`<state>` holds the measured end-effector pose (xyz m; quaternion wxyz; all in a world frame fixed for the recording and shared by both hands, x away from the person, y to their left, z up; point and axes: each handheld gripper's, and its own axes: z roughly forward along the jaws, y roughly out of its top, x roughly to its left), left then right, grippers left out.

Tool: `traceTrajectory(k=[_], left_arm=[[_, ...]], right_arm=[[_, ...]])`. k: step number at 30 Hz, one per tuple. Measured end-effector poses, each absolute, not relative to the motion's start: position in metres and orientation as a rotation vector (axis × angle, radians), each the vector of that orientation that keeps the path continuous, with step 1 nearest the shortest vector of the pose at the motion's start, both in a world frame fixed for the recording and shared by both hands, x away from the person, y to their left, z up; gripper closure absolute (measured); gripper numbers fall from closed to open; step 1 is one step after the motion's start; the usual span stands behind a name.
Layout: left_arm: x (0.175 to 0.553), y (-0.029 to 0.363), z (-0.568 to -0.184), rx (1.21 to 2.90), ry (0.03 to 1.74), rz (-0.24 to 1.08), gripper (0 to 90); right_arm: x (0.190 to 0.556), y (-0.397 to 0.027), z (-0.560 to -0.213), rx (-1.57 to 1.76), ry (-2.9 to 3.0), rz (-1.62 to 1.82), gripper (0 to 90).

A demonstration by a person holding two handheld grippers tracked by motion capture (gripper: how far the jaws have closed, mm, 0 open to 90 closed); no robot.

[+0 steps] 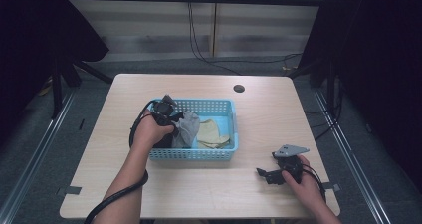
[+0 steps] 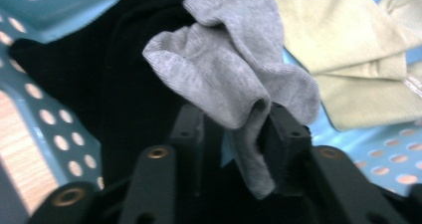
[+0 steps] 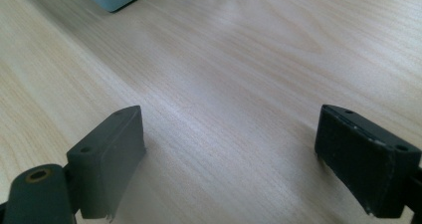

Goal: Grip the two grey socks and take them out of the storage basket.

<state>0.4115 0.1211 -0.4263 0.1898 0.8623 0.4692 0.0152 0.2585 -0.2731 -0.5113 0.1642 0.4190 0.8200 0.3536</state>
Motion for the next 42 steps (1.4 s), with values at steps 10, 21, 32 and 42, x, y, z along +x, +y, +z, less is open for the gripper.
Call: traceTrajectory(k=[10, 21, 32, 42], left_arm=[[0.413, 0.118, -0.423, 2.423, 1.372, -0.005, 82.8], [0.412, 0.125, -0.404, 2.418, 1.389, -0.023, 83.7], [0.412, 0.134, -0.390, 2.425, 1.407, -0.006, 83.7], [0.413, 0.140, -0.378, 2.433, 1.424, -0.013, 83.7]], right_arm=[[0.259, -0.273, -0.511, 1.190, 2.338, 1.009, 11.8], [0.259, -0.273, -0.511, 1.190, 2.337, 1.009, 11.8], [0.259, -0.273, -0.511, 1.190, 2.337, 1.009, 11.8], [0.259, -0.273, -0.511, 1.189, 2.338, 1.009, 11.8]])
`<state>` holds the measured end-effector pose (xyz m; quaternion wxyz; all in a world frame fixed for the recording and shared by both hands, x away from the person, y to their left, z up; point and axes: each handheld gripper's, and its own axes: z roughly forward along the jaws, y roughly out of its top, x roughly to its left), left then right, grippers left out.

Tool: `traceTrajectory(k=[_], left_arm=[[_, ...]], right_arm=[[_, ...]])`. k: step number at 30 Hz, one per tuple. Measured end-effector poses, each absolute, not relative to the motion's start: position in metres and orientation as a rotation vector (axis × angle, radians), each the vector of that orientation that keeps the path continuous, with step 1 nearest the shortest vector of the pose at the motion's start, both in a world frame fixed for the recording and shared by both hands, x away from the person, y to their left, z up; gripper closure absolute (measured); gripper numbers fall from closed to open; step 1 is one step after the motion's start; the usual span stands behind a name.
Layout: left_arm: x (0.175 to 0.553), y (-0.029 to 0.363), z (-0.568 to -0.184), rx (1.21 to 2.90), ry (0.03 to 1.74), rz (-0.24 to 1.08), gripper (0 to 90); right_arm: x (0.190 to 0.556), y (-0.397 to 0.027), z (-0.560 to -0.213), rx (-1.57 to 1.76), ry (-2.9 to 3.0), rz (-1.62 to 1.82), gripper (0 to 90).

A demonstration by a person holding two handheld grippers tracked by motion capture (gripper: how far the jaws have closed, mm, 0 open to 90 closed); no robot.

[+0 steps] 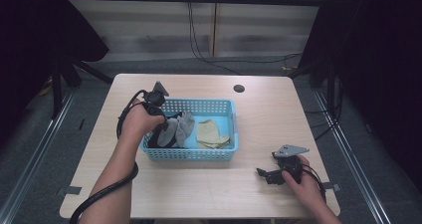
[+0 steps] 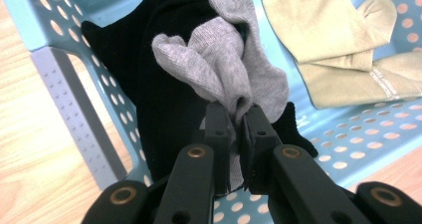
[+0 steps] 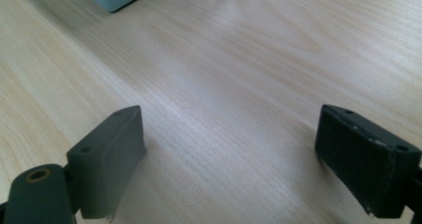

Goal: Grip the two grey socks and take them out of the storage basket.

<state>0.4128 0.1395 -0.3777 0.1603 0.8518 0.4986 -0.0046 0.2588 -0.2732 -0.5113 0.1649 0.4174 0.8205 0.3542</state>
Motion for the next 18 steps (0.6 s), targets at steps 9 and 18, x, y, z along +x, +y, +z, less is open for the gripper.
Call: traceTrajectory(k=[9, 18], left_arm=[[0.412, 0.145, -0.361, 2.450, 1.440, -0.012, 83.7], [0.412, 0.148, -0.348, 2.457, 1.451, -0.028, 83.7]], right_arm=[[0.259, -0.273, -0.511, 1.189, 2.337, 1.010, 11.8], [0.259, -0.273, -0.511, 1.189, 2.338, 1.009, 11.8]])
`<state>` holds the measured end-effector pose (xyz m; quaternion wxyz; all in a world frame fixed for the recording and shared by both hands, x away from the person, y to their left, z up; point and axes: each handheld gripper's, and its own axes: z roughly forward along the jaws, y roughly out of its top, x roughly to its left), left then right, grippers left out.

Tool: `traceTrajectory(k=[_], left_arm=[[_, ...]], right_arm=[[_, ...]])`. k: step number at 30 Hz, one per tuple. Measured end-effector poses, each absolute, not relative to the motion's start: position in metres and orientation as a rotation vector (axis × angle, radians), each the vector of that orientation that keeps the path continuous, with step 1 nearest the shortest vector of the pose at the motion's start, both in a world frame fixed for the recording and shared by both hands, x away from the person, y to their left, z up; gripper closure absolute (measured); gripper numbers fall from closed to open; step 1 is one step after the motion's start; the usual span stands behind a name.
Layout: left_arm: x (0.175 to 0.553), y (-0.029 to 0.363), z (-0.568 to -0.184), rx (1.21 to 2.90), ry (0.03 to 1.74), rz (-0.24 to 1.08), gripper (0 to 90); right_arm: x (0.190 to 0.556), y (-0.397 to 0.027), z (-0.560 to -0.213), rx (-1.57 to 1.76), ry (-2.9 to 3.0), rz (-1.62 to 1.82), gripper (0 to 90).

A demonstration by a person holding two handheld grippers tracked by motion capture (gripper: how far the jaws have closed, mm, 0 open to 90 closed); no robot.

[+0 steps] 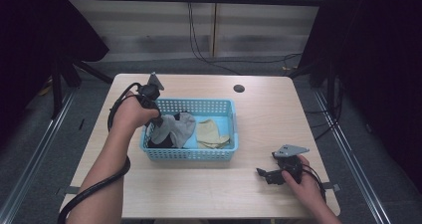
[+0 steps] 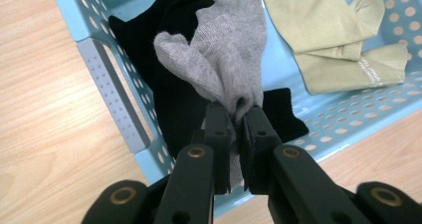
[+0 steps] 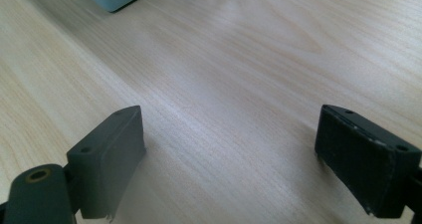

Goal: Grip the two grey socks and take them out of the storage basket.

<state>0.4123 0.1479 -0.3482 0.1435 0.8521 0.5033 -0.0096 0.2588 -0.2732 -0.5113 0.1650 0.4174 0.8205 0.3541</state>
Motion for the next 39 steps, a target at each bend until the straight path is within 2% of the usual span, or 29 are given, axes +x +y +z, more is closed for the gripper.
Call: traceTrajectory(k=[39], left_arm=[[0.402, 0.188, -0.291, 2.382, 1.525, -0.001, 83.2]], right_arm=[[0.259, -0.273, -0.511, 1.190, 2.339, 1.007, 11.8]])
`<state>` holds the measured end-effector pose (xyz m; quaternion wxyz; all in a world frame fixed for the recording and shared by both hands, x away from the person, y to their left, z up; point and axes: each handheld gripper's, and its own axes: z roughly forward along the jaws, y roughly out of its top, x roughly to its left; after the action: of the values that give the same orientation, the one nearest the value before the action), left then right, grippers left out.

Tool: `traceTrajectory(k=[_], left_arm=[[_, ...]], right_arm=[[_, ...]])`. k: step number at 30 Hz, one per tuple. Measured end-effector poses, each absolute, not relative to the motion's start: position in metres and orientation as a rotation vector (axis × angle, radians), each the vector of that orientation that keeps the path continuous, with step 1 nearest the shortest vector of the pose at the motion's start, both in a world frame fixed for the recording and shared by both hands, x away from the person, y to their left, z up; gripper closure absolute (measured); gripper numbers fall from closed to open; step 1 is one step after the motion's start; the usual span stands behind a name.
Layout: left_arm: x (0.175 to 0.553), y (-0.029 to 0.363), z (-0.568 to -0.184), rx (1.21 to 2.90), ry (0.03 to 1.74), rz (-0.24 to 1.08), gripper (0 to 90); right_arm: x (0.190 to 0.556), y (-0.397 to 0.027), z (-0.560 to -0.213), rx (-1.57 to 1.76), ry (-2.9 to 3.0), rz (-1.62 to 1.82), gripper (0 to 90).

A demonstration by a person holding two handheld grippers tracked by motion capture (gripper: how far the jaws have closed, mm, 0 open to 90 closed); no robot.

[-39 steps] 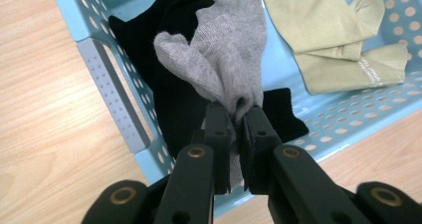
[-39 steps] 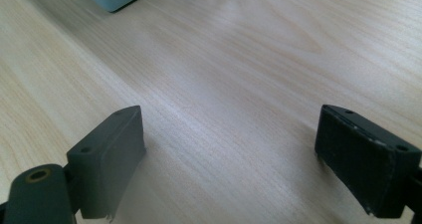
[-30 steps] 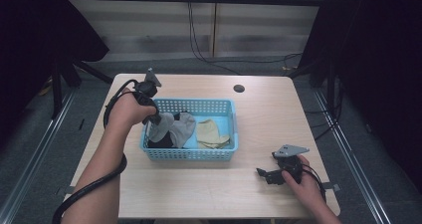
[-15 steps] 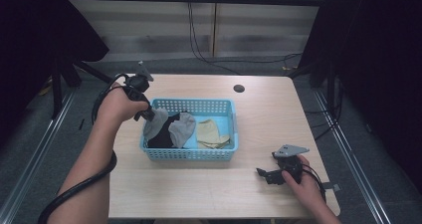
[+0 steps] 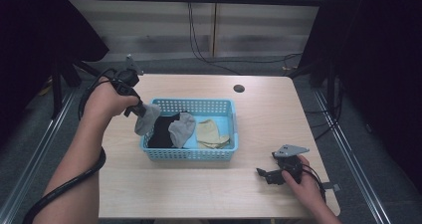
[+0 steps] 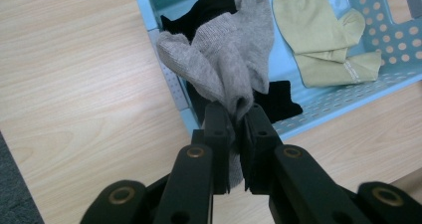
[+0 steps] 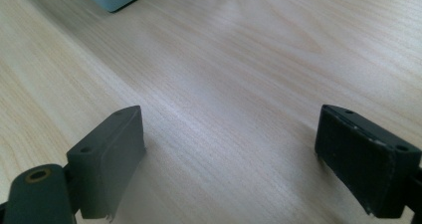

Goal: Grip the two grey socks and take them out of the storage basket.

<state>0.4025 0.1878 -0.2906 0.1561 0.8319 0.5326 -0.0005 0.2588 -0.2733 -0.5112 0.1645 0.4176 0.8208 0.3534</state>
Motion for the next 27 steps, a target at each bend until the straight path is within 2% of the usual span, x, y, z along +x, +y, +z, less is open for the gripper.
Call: traceTrajectory(k=[27], left_arm=[[0.389, 0.244, -0.293, 2.309, 1.638, 0.029, 82.7]], right_arm=[[0.259, -0.273, -0.511, 1.188, 2.339, 1.006, 11.7]])
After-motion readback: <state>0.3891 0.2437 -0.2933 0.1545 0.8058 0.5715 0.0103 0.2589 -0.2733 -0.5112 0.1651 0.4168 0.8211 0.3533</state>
